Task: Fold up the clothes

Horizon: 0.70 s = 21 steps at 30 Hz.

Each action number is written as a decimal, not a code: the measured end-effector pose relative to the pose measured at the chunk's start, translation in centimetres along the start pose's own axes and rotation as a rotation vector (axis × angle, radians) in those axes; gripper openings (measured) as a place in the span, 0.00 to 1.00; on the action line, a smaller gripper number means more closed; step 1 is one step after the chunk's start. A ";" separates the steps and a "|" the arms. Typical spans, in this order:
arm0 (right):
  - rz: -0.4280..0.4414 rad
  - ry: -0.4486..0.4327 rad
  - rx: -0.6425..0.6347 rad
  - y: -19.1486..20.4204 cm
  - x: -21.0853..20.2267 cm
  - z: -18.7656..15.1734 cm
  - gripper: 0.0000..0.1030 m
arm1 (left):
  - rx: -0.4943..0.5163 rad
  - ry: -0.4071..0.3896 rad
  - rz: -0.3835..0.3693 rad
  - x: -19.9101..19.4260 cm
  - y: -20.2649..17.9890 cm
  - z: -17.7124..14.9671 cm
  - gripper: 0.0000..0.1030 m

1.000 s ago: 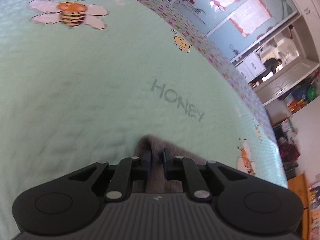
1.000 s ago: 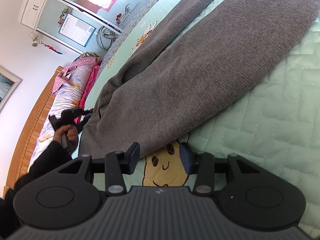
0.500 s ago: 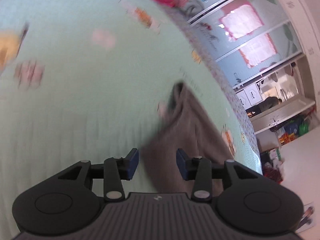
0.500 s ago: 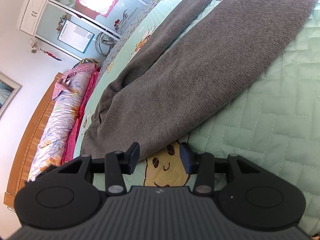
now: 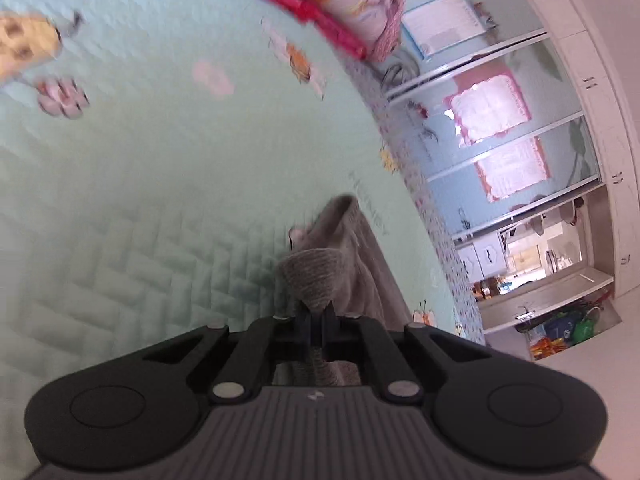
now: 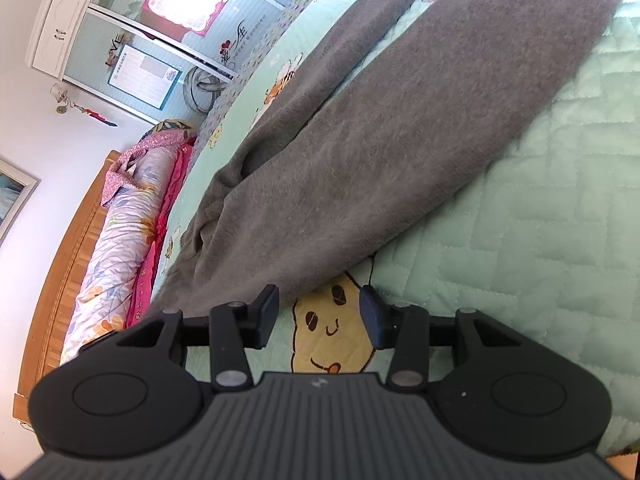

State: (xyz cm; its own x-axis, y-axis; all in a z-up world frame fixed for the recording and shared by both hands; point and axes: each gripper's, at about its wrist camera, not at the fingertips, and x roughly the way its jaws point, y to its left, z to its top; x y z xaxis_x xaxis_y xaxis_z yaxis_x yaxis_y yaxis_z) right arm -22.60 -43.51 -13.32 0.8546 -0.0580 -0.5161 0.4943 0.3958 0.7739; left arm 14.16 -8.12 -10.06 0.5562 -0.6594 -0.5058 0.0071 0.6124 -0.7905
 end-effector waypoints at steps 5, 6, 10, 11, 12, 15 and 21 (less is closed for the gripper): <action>0.014 -0.064 -0.006 0.5 -1.6 1.2 0.46 | -0.057 0.101 0.072 1.4 2.4 0.2 0.07; 0.028 -0.089 -0.005 0.8 -2.2 1.7 0.46 | -0.037 0.096 0.068 0.9 2.3 0.0 0.08; 0.040 -0.199 -0.028 1.4 -4.3 4.8 0.54 | 0.035 0.084 0.026 -1.7 1.6 -1.6 0.09; 0.020 -0.231 -0.027 1.2 -4.7 5.9 0.57 | 0.055 0.088 0.019 -2.3 1.5 -2.3 0.10; 0.000 -0.263 -0.025 0.9 -5.1 7.0 0.58 | 0.084 0.098 0.018 -2.7 1.3 -2.9 0.10; -0.063 -0.352 0.006 -0.9 -6.1 10.8 0.58 | 0.146 0.139 0.019 -2.8 0.9 -4.6 0.10; -0.164 -0.458 0.179 -8.2 -5.2 20.8 0.58 | 0.210 0.204 0.014 -1.3 -0.1 -7.2 0.10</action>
State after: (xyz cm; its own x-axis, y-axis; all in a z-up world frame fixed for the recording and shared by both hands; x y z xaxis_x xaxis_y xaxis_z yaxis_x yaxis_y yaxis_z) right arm -27.83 -65.48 -9.38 0.7262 -0.5171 -0.4531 0.6126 0.1875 0.7679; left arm 7.46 -10.45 -11.75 0.3794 -0.7112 -0.5918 0.1848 0.6849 -0.7048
